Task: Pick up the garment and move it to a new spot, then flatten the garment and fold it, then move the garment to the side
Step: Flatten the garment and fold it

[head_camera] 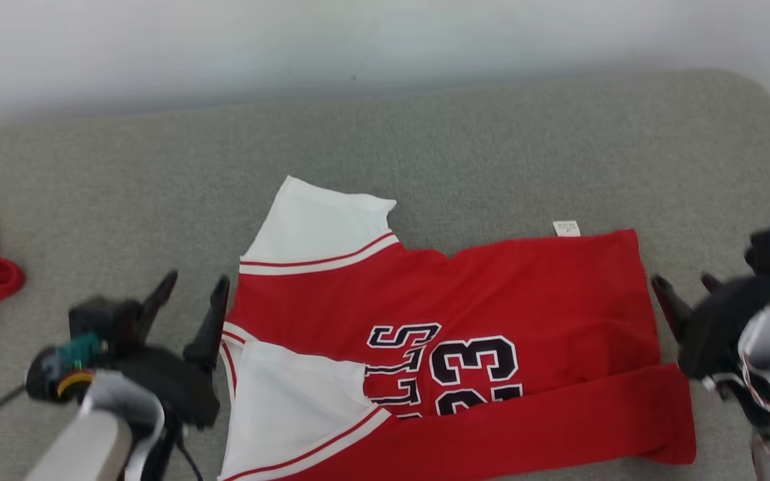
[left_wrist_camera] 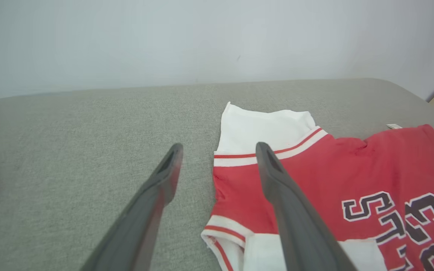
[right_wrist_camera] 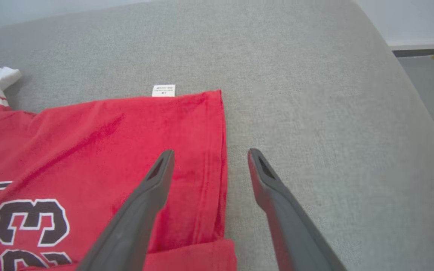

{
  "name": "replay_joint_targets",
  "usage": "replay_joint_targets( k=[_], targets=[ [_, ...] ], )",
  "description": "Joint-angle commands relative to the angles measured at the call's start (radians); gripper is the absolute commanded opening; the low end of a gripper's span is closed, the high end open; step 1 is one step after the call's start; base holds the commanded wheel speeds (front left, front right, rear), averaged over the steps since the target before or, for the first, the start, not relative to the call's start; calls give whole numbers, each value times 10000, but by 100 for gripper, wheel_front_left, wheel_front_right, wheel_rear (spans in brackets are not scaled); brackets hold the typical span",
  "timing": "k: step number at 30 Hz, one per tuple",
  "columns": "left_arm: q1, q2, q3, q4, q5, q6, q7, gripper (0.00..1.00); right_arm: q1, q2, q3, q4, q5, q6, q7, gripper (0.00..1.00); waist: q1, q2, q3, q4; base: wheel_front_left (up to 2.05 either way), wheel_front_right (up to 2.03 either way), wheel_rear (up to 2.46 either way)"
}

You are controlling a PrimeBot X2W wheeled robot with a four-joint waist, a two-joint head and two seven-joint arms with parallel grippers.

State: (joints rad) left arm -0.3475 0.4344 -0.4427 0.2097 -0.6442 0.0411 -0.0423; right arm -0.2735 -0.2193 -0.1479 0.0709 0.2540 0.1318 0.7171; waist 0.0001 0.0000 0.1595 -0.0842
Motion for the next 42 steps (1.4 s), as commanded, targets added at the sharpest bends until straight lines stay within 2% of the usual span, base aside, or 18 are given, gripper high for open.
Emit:
replay_joint_targets(
  k=[1, 10, 19, 25, 32, 33, 35, 42],
  targets=[
    [-378, -5, -25, 226, -44, -105, 139, 100, -424, -87, 190, 155, 119, -19, 32, 100, -1, 0, 508, -240, 0, 0, 0],
    [-3333, -324, -41, 2170, -250, -826, 1094, 100, -3140, -154, 1571, 1816, 360, -20, -151, 100, -1, 0, 1866, -878, 0, 0, 0],
    [-5215, -123, -476, 3279, 35, -1270, 2039, 100, -4485, -239, 2233, 2446, 567, -20, -642, 100, -1, 0, 2962, -1318, 0, 0, 0],
    [-5958, 51, -642, 3643, 150, -1362, 2481, 100, -4822, -298, 2574, 2577, 746, -20, -850, 100, -1, 0, 3329, -1531, 0, 0, 0],
    [-6258, 144, -803, 4096, 58, -1136, 3444, 100, -4944, -409, 2812, 2506, 852, -20, -997, 100, -1, 0, 3602, -1634, 0, 0, 0],
    [-6264, 155, -821, 4123, 43, -1118, 3567, 96, -4956, -431, 2820, 2508, 839, -20, -970, 100, -1, 0, 3626, -1634, 0, 0, 0],
    [-6185, 160, -902, 4127, -39, -1094, 3885, 0, -4961, -482, 2828, 2558, 778, -20, -822, 100, -1, 0, 3660, -1609, 0, 0, 0],
    [-6007, 299, -899, 3700, -232, -1029, 4475, 0, -4914, -676, 2821, 2385, 776, -20, -395, 100, -1, 0, 3695, -1463, 0, 0, 0]
  ],
)
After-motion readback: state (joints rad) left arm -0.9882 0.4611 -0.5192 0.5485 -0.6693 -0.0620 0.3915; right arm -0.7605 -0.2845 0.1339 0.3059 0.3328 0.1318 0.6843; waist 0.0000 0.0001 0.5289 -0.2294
